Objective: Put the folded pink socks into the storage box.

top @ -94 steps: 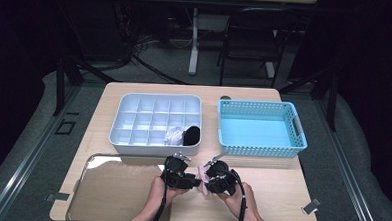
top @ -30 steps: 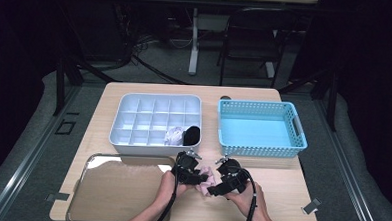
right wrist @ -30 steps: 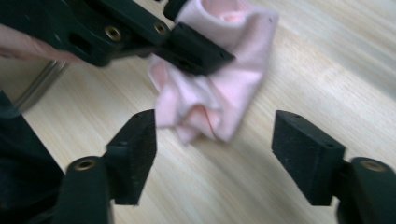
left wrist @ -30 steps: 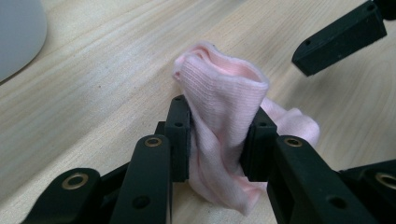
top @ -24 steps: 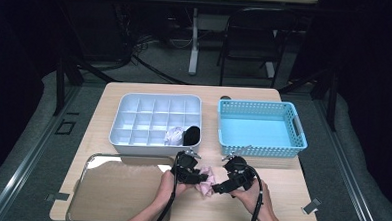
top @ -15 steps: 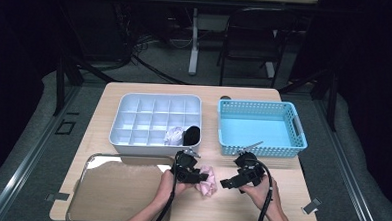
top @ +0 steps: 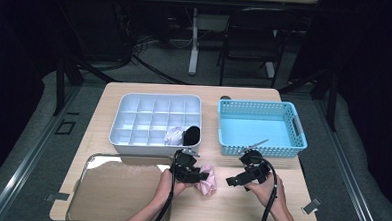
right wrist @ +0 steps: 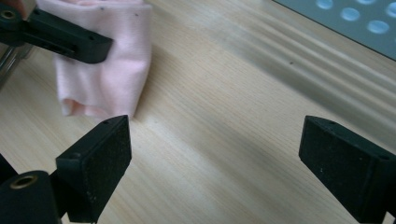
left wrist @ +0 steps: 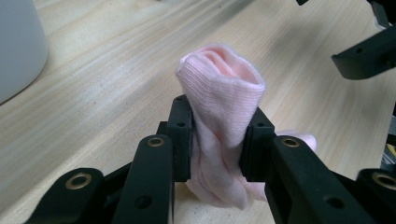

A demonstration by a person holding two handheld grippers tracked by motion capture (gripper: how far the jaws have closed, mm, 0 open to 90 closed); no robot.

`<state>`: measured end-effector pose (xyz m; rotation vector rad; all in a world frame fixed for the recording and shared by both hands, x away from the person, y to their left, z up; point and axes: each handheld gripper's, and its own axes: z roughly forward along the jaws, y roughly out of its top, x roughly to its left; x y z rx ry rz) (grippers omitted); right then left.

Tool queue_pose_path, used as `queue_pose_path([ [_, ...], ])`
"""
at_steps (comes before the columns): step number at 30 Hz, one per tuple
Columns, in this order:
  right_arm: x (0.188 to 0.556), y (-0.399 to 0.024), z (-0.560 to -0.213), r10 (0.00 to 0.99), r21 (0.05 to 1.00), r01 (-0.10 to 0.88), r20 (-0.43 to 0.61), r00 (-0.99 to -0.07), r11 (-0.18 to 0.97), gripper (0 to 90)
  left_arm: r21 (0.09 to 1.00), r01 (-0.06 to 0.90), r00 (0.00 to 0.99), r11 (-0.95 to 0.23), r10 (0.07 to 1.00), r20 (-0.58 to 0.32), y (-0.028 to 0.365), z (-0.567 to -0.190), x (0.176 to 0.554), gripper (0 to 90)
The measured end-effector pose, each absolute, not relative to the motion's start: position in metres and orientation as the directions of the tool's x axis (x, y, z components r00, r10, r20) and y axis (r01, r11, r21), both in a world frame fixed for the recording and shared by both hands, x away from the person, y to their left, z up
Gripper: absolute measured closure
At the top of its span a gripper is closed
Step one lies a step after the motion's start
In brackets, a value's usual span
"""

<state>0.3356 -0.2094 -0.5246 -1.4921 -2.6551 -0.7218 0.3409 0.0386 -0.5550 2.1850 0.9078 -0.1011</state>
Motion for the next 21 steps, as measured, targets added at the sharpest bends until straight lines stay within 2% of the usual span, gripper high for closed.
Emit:
queue_pose_path([
  [21,0.340,-0.221,-0.525,0.829,0.404,0.821,0.220,-0.515,0.403,9.3,0.663,0.609,0.759,-0.436,0.563,-0.327,0.053,-0.535,0.331,70.5],
])
